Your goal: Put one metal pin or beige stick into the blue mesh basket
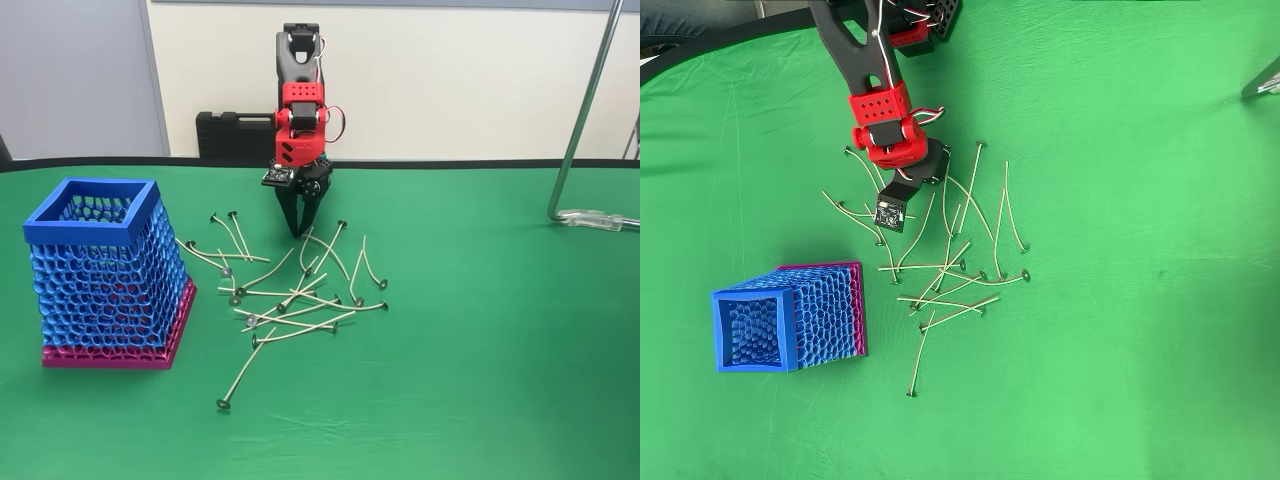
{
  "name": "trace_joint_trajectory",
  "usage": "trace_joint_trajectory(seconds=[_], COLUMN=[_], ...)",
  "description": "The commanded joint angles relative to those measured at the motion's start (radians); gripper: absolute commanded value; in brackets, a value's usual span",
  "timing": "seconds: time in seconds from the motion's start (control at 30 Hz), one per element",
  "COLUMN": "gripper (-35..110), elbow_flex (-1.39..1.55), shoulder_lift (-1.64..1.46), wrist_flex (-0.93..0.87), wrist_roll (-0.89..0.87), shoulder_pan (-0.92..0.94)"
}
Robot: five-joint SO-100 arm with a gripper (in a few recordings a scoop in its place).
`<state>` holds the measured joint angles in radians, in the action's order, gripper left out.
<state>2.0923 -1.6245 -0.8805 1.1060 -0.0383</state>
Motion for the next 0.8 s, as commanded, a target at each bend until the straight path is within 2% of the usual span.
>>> trace_joint_trajectory(seconds=[0.0,0.27,0.77], gripper=[1,1,1], elbow_flex=[0.002,-0.061,-0.42], shoulder_lift=[-0.026,-0.044,-0.078], wrist_flex=[0.008,-0.002,-0.31], wrist_roll=[-0.008,-0.069,-0.167], shoulder_pan=[0.0,0.0,0.017])
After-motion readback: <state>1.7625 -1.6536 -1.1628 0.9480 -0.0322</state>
